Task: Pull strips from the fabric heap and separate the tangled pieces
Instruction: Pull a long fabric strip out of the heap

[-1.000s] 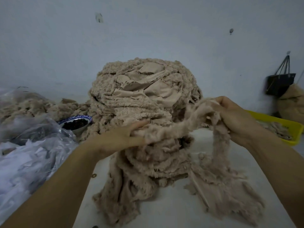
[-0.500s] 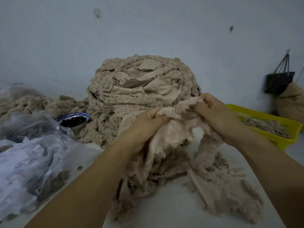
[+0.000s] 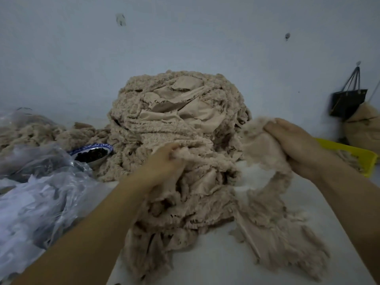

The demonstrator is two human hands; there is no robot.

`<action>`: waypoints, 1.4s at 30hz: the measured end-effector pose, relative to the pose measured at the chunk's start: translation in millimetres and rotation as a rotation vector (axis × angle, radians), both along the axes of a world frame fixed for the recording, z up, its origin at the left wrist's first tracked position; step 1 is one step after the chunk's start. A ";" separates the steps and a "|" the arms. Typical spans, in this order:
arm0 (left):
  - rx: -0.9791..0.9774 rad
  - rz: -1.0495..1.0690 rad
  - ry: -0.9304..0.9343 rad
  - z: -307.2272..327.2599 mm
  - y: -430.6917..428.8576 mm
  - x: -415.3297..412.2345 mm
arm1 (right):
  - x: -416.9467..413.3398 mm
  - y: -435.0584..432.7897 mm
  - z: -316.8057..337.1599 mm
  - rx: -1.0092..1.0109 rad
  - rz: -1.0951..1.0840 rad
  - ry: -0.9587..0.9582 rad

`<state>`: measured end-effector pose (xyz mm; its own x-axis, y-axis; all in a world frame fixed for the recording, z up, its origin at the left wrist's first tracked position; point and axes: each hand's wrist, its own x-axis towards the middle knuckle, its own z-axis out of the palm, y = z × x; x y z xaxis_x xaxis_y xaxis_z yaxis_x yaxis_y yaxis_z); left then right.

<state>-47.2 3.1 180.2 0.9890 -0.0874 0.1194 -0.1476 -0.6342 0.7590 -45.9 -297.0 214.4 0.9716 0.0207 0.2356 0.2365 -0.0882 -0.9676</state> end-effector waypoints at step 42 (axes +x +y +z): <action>-0.507 -0.154 0.090 1.8 -53.7 -3.2 | -8.8 -36.0 -63.6 -0.628 -0.385 0.093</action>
<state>-50.4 -50.6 182.0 0.9776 -0.1853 0.1000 -0.1306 -0.1613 0.9782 -54.8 -333.0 150.8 0.9526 -0.2220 0.2078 -0.0035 -0.6914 -0.7225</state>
